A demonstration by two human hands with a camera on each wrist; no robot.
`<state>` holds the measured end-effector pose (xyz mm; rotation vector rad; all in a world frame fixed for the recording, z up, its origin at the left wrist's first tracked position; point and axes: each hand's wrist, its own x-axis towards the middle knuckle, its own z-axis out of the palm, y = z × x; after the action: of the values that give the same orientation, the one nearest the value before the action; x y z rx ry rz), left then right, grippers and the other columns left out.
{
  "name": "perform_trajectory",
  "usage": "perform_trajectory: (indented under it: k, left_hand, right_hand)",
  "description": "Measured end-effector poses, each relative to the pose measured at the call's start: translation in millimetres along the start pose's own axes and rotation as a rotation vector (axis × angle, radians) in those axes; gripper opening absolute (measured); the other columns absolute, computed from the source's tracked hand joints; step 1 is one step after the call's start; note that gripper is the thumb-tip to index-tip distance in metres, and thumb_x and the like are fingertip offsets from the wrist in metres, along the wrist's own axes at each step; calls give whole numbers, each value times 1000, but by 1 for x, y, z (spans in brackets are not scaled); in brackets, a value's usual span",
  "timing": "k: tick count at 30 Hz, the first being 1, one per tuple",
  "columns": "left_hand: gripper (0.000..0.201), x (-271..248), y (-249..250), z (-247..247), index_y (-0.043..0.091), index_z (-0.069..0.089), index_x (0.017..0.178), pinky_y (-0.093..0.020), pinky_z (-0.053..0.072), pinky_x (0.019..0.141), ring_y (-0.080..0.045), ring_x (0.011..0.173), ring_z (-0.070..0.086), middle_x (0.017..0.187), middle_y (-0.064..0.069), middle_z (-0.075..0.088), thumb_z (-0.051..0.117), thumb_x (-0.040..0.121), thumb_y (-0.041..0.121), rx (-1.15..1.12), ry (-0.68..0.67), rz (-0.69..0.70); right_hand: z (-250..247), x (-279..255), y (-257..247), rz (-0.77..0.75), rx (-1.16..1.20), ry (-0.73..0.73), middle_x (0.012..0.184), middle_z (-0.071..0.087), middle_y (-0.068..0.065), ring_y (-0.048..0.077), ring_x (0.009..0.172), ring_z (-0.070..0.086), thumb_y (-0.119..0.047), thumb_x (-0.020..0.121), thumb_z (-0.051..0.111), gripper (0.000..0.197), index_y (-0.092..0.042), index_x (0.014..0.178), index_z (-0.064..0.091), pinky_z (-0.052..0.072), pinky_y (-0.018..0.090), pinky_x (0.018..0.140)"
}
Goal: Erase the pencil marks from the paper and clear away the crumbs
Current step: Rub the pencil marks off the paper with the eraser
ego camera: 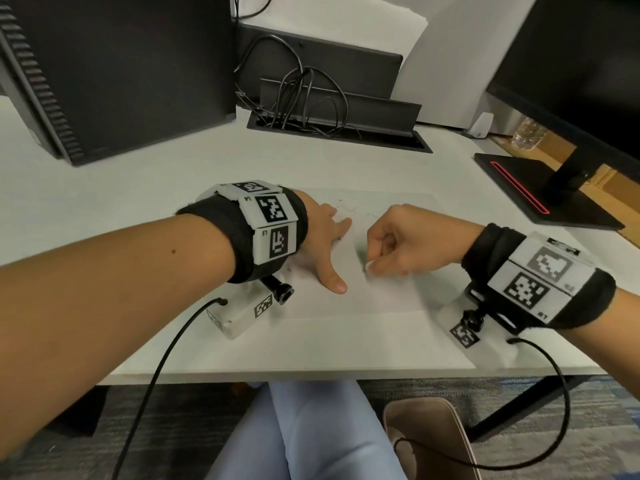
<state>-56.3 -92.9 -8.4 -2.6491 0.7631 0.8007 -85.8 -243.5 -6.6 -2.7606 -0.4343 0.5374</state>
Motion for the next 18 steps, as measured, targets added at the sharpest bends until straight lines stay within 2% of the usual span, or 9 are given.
perform_trajectory:
  k: [4,7,11,15,18]
  left_hand:
    - [109,-1,1,0,26,-16,148,-39,15,115,-18,146,1,157,0,-17,55,76,68,0,5,-2]
    - [109,-2,0,0,26,-17,148,-39,13,115,-18,146,-2,157,-1,-18,56,77,66,-2,3,-5]
    - [110,-3,2,0,25,-15,148,-40,14,115,-19,146,1,158,-1,-15,56,76,67,-5,4,-14]
    - [109,-4,2,0,25,-16,148,-39,14,115,-18,146,0,158,0,-16,55,77,67,8,4,-20]
    - [109,-5,2,-1,25,-15,149,-40,13,115,-18,146,0,158,0,-15,56,76,66,-3,7,-19]
  right_hand:
    - [-4,0,4,30,-18,49,53,59,-1,3,40,49,-12,80,66,17,-17,64,61,44,16,45]
    - [3,-2,-5,-9,16,-22,55,59,2,9,43,50,-14,79,68,14,-15,66,63,40,15,42]
    - [-6,-2,3,48,20,23,54,60,3,5,36,47,-12,80,67,14,-13,67,63,40,14,42]
    - [0,-4,-1,16,7,-14,53,59,1,10,42,49,-13,80,66,13,-12,67,62,41,15,42]
    - [-6,-5,6,62,16,52,54,60,4,8,39,49,-10,81,65,16,-13,65,61,41,15,42]
